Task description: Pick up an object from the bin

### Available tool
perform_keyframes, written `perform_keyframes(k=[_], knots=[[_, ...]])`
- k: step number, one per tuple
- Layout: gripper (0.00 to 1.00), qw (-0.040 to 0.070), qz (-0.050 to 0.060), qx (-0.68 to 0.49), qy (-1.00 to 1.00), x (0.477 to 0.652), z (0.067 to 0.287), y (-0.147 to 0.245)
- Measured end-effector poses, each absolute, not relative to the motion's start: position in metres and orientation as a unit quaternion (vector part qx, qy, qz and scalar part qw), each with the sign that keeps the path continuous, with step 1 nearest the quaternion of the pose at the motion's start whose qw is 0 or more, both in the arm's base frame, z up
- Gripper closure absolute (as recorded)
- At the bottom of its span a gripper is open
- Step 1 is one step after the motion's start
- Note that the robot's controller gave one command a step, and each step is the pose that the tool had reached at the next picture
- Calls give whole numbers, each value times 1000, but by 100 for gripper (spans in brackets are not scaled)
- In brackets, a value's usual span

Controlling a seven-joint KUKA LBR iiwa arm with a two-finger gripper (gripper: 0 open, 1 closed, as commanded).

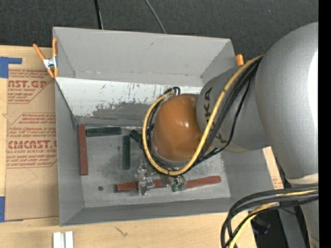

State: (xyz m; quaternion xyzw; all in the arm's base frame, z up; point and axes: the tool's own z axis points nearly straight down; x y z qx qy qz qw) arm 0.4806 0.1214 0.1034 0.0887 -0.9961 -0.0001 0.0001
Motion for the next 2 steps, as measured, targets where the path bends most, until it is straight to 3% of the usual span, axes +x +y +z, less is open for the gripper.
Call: perform_keyframes(k=[2], knots=[[100,0,0,89,-996,481,122,121]])
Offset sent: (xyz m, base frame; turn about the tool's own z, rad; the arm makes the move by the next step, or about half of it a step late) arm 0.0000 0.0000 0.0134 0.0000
